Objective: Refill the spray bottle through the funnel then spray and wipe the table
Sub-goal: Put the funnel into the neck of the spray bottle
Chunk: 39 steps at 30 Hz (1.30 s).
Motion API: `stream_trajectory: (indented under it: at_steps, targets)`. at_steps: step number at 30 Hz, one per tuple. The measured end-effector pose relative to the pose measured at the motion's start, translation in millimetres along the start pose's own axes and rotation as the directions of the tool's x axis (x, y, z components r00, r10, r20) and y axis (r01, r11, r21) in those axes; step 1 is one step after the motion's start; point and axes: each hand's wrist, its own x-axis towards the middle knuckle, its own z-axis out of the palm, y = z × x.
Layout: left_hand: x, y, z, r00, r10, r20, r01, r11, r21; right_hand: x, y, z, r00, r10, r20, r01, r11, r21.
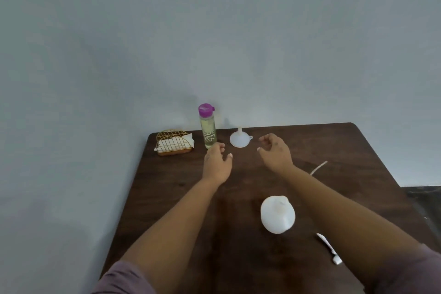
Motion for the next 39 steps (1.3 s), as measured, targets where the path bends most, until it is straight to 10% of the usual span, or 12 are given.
stream_trajectory:
  at_steps: [11,15,20,25,29,39]
  targets:
    - [100.2,-43.5,24.9,0.921,-0.232,0.313,0.238,0.971,0.02,133.0,36.4,52.3,0.883,0.416,0.218,-0.392,0.908,-0.147]
    - [134.6,-48.6,46.1,0.884,-0.253,0.392,0.312,0.945,-0.094,164.7,71.9,79.8,0.888,0.375,0.264,-0.203,0.838,-0.507]
    - [163.6,-56.5,68.0,0.883,-0.199,0.424,0.255,0.964,-0.078,181.4,51.8,103.1,0.706,0.693,0.147,-0.707,0.703,0.082]
    - [174.5,-54.5,75.1,0.892,-0.235,0.387,0.292,0.952,-0.094,204.6,90.7,117.9,0.86,0.494,0.128,-0.436,0.842,-0.319]
    - [181.9,-50.0,77.4,0.881,-0.266,0.39,0.315,0.947,-0.066,201.0,63.9,118.4,0.707,0.693,0.139,-0.685,0.624,0.375]
    - [169.0,-35.0,78.7,0.897,-0.254,0.361,0.355,0.902,-0.246,185.4,51.9,92.3,0.755,0.624,0.202,-0.652,0.679,0.337]
